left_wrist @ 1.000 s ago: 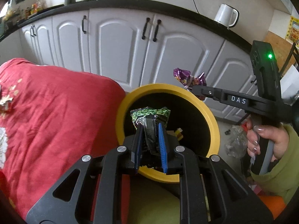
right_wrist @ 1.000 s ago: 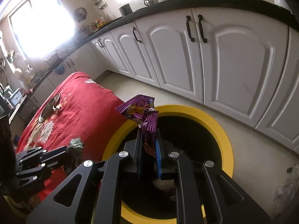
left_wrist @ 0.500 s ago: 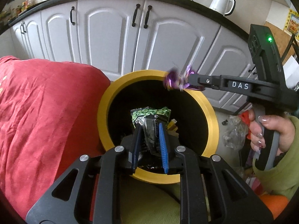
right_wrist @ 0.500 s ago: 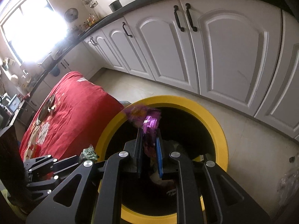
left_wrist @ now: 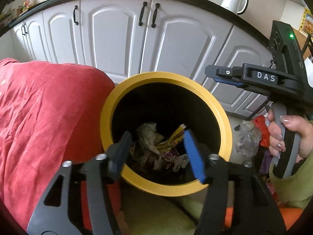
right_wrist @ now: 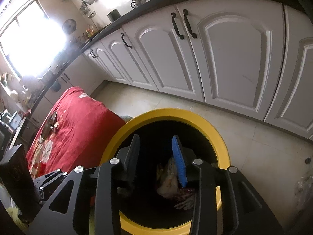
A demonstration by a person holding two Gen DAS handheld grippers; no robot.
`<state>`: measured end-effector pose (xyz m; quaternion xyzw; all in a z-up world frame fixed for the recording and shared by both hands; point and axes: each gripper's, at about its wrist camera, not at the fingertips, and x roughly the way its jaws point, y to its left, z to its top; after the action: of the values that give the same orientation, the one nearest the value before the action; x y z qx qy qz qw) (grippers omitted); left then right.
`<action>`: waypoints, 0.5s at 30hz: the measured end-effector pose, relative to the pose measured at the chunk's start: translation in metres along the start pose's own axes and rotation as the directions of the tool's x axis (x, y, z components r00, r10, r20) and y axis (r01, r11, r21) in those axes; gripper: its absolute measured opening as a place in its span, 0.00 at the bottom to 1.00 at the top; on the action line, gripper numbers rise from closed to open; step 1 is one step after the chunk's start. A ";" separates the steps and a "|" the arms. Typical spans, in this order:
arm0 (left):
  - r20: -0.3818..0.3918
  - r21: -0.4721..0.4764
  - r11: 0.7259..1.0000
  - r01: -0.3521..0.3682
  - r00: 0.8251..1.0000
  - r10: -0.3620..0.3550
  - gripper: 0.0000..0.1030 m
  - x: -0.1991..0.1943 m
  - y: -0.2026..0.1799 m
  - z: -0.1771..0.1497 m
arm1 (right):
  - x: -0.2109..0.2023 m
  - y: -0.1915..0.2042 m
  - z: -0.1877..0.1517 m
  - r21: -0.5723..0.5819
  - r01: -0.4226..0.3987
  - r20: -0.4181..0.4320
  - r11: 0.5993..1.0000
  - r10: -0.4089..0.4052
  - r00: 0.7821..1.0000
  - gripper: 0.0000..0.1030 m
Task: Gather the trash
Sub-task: 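Open both tools to drop the bag and purple wrapper into the bin, then move both open tools back from the bin over the table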
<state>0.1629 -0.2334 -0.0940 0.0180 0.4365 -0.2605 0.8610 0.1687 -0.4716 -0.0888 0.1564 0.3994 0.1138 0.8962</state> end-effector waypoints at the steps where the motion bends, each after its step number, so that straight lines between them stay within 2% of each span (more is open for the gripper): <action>1: 0.005 -0.007 1.000 0.000 1.000 0.000 0.59 -0.002 0.002 0.000 | 0.000 0.001 0.000 0.000 -0.001 0.002 1.000 0.001 1.000 0.35; 3: 0.011 -0.018 1.000 -0.007 1.000 0.007 0.68 -0.004 0.005 -0.001 | -0.001 0.004 0.001 -0.005 -0.003 0.005 1.000 0.003 1.000 0.42; 7: 0.046 -0.032 0.998 -0.057 0.997 0.058 0.87 -0.017 0.012 -0.003 | -0.004 0.012 0.002 -0.020 -0.015 0.021 1.000 0.015 1.000 0.46; 8: 0.051 -0.042 0.997 -0.069 0.996 0.071 0.89 -0.020 0.015 -0.003 | -0.006 0.014 0.002 -0.025 -0.015 0.027 1.000 0.015 1.000 0.50; 12: 0.094 -0.071 0.989 -0.127 0.987 0.133 0.89 -0.037 0.028 -0.007 | -0.014 0.030 0.004 -0.069 -0.027 0.068 0.997 0.032 0.997 0.63; 15: 0.140 -0.100 0.976 -0.191 0.969 0.204 0.89 -0.057 0.042 -0.012 | -0.022 0.050 0.004 -0.133 -0.028 0.106 0.991 0.042 0.993 0.71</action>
<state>0.1460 -0.1697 -0.0663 0.0049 0.3777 -0.1549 0.9129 0.1531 -0.4337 -0.0530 0.1100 0.3389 0.1467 0.9228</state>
